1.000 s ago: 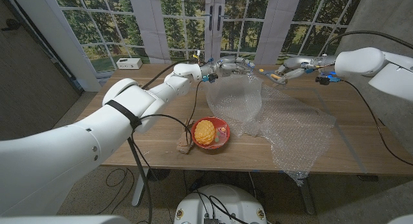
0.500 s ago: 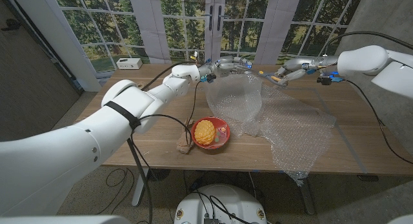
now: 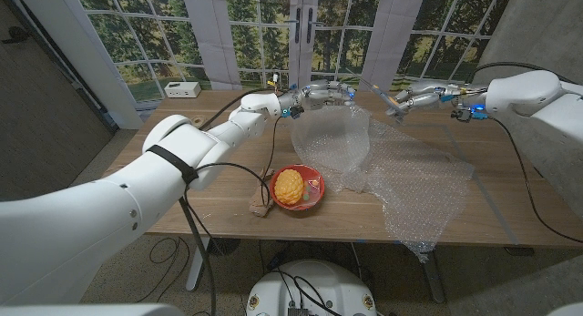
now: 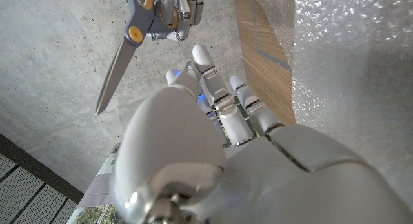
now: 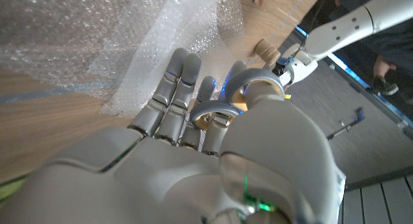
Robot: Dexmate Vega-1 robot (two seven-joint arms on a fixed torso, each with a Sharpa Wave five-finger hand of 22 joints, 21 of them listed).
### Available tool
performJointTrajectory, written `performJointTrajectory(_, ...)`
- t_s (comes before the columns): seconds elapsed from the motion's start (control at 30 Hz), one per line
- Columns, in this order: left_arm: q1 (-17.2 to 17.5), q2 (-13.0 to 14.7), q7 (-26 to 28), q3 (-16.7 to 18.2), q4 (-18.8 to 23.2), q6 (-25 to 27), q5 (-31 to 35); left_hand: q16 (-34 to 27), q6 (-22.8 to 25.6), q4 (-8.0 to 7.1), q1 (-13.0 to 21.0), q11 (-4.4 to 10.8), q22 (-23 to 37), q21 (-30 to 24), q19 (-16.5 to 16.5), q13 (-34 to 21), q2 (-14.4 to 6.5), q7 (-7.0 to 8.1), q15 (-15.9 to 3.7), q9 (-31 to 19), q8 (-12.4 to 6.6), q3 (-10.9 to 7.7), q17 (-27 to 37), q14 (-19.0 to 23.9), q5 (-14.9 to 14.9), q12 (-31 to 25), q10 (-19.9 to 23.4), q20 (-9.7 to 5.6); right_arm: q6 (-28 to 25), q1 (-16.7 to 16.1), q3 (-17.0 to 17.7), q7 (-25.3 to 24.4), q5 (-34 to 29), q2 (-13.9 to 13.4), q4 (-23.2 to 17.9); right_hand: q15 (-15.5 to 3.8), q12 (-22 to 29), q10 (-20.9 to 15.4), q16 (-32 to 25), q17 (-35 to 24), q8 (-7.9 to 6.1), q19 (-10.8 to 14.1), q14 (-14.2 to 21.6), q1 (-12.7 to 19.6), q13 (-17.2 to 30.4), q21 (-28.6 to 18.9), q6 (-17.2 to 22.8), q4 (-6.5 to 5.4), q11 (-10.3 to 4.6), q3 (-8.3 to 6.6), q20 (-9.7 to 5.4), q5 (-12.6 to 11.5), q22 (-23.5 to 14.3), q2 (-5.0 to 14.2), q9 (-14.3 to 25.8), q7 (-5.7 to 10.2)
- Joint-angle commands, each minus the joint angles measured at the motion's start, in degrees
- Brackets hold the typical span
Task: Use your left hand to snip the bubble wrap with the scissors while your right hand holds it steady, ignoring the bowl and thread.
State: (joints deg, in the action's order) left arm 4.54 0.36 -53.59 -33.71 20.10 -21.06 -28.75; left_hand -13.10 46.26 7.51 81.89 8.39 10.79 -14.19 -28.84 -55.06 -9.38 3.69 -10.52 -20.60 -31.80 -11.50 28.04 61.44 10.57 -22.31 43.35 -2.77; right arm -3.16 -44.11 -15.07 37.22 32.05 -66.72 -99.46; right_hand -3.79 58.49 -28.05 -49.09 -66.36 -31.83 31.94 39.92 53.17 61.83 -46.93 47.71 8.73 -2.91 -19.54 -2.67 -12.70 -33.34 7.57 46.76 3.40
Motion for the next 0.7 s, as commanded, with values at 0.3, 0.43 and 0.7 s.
performJointTrajectory(0.3,2.04,1.4,-2.71,2.42,0.25,-1.95,-2.07,0.23,0.26,0.15,0.23,0.3,0.16,0.1,0.48,-0.14,-0.03,-0.44,-3.38,-0.18,-0.05,-0.1,0.29,0.07,-0.07,0.21,0.64,-2.72,-9.27,-2.9,3.19,3.18,26.1,4.98,5.15,-8.58,1.4,-11.18,-1.53,-0.5,0.5,0.89,1.32,1.97,1.49,-2.14,0.62,0.41,-5.52,0.6,-0.35,0.55,-0.44,0.75,-0.09,-0.02)
performJointTrajectory(0.43,2.25,1.82,-2.98,3.02,0.3,-2.69,-2.46,0.23,0.26,0.16,0.21,0.3,0.16,0.1,0.51,-0.19,-0.02,-0.43,-3.38,-0.18,-0.04,-0.11,0.33,0.07,-0.07,0.25,0.52,-2.72,-11.77,-3.07,3.62,3.48,29.18,5.75,5.56,-8.58,1.54,-11.12,-1.71,-0.46,0.59,0.69,1.45,2.07,1.62,-2.49,0.58,0.32,-5.59,0.8,-0.5,0.61,-0.49,0.85,-0.08,0.15)
performJointTrajectory(0.7,2.48,2.16,-3.0,3.35,0.29,-2.51,-2.55,0.25,0.36,0.18,0.18,0.34,0.17,0.1,0.55,-0.19,-0.01,-0.43,-3.38,-0.13,-0.02,-0.14,0.39,0.04,-0.09,0.35,0.42,-2.74,-15.28,-3.15,3.94,3.49,32.9,7.25,5.86,-8.7,1.77,-12.1,-2.25,0.04,-0.13,0.77,1.51,3.17,0.85,-4.0,2.08,0.96,-5.79,2.26,-0.71,1.15,-0.56,-1.27,0.56,0.49)
